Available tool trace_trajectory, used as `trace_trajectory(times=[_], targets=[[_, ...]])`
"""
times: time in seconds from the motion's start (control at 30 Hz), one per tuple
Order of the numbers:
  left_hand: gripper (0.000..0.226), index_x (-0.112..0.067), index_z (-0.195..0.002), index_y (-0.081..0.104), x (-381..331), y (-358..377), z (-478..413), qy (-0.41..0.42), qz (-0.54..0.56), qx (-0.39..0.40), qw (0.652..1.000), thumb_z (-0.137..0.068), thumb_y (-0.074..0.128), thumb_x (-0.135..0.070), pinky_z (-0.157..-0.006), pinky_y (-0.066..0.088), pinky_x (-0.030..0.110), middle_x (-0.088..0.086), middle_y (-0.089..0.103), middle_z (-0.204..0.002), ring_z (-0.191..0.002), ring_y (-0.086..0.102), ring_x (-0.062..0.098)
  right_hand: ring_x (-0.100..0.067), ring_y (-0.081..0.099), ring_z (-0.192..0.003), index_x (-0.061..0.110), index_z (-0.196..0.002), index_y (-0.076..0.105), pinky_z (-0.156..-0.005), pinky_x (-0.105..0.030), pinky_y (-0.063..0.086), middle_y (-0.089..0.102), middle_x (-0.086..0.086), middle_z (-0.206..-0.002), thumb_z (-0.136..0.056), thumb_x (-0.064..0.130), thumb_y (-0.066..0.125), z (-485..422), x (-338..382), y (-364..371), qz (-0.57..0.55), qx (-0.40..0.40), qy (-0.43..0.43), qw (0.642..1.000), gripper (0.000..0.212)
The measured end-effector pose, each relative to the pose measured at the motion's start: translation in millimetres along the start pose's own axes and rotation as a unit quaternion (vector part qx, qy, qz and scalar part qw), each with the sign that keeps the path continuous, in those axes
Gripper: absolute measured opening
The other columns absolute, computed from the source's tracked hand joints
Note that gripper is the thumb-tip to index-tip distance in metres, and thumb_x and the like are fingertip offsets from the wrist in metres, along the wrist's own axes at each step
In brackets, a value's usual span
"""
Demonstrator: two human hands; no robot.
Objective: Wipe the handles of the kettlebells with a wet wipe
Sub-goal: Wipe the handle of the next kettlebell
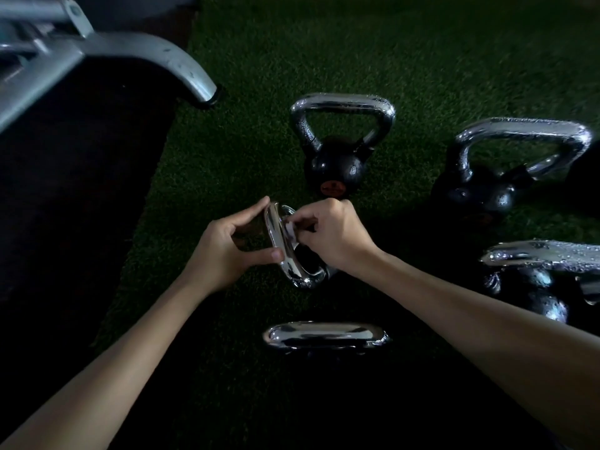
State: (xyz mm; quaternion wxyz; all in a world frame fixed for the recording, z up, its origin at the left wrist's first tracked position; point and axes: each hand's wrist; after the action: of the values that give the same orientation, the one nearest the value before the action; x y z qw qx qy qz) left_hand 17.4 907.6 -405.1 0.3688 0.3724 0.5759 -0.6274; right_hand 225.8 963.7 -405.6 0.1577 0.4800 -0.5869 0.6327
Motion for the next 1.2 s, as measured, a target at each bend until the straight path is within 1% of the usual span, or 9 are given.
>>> trace_trajectory(times=[0.07,0.2,0.4,0.53,0.63,0.77,0.93,1.03,1.2], targets=[[0.101,-0.041,-0.145,0.051,-0.8,0.2,2.8,0.0,-0.002,0.003,1.0,-0.053,0.091,-0.052,-0.116,0.041,0.035,-0.02,0.058,-0.143,-0.135,0.051,-0.002,0.018,0.061,-0.067,0.014,-0.096,0.083,-0.066,-0.002,0.044,0.078,0.005,-0.084,-0.08,-0.001,0.076,-0.1,0.4,-0.6,0.0,0.002,-0.007,1.0,0.023],[0.104,-0.047,-0.146,0.048,-2.7,2.7,7.1,-0.001,-0.02,0.003,1.0,-0.05,0.088,-0.055,-0.096,0.046,0.022,-0.027,0.054,-0.143,-0.131,0.05,-0.007,0.016,0.06,-0.064,0.014,-0.093,0.083,-0.064,-0.003,0.045,0.075,0.01,-0.08,-0.08,0.001,0.075,-4.2,2.8,4.1,0.006,-0.044,-0.009,0.999,0.02],[0.104,-0.038,-0.15,0.047,-6.6,1.4,6.9,0.004,-0.019,0.003,1.0,-0.055,0.089,-0.049,-0.099,0.048,0.024,-0.024,0.056,-0.143,-0.121,0.058,-0.011,-0.013,0.069,-0.066,0.013,-0.084,0.081,-0.062,-0.034,0.057,0.075,-0.001,-0.075,-0.077,0.003,0.075,-0.7,-2.4,16.7,0.056,-0.081,-0.01,0.995,0.013],[0.105,-0.039,-0.15,0.047,-4.6,0.1,8.5,0.002,-0.016,0.006,1.0,-0.054,0.088,-0.053,-0.096,0.047,0.024,-0.022,0.056,-0.144,-0.124,0.057,-0.007,-0.012,0.066,-0.062,0.014,-0.08,0.079,-0.059,-0.035,0.055,0.072,0.001,-0.07,-0.075,0.007,0.079,-1.9,-5.3,19.1,0.078,-0.081,0.005,0.994,0.008],[0.106,-0.04,-0.15,0.045,-6.1,1.6,8.2,0.001,-0.023,0.007,1.0,-0.053,0.086,-0.055,-0.089,0.046,0.021,-0.021,0.057,-0.144,-0.113,0.061,-0.01,-0.011,0.066,-0.063,0.012,-0.081,0.079,-0.06,-0.033,0.054,0.073,0.001,-0.07,-0.076,0.007,0.079,-4.3,-0.9,14.5,0.075,-0.08,-0.015,0.994,0.007],[0.104,-0.039,-0.153,0.042,-9.6,-2.7,-0.1,0.003,-0.033,0.04,0.999,-0.06,0.086,-0.054,-0.094,0.045,0.021,-0.024,0.054,-0.146,-0.121,0.057,-0.011,-0.012,0.067,-0.064,0.015,-0.086,0.082,-0.062,-0.03,0.055,0.074,0.0,-0.073,-0.077,0.007,0.078,-4.1,-6.3,3.7,0.074,-0.079,0.015,0.994,0.013],[0.107,-0.04,-0.152,0.043,-29.3,-13.4,-34.0,-0.007,-0.081,0.116,0.99,-0.058,0.088,-0.065,-0.103,0.045,0.024,-0.026,0.05,-0.149,-0.129,0.049,-0.012,-0.007,0.069,-0.071,0.02,-0.083,0.082,-0.063,-0.01,0.049,0.077,0.003,-0.077,-0.074,0.01,0.08,-13.6,-15.9,-29.2,0.08,-0.132,0.081,0.985,0.014],[0.104,-0.039,-0.151,0.046,-50.5,-11.3,-50.1,-0.005,-0.105,0.151,0.983,-0.058,0.089,-0.058,-0.108,0.046,0.027,-0.026,0.051,-0.147,-0.128,0.048,-0.014,-0.003,0.065,-0.069,0.021,-0.086,0.082,-0.057,0.0,0.04,0.071,0.008,-0.072,-0.076,0.016,0.083,-15.0,-21.2,-62.8,0.085,-0.166,0.127,0.974,0.012],[0.108,-0.049,-0.144,0.05,-73.6,22.0,-56.6,-0.017,-0.105,0.126,0.986,-0.046,0.089,-0.07,-0.111,0.045,0.037,-0.023,0.053,-0.146,-0.127,0.052,-0.004,0.014,0.055,-0.058,0.021,-0.088,0.082,-0.053,0.001,0.038,0.063,0.019,-0.065,-0.076,0.015,0.085,-11.7,-24.7,-112.3,0.081,-0.188,0.164,0.965,0.014]])
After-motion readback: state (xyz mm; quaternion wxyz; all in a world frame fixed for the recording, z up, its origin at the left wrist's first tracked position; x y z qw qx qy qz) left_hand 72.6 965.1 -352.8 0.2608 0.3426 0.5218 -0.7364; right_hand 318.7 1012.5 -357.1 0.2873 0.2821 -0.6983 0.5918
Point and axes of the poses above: each hand's wrist, its own z-axis away from the middle knuckle, its own y-axis out of the palm, x = y × z
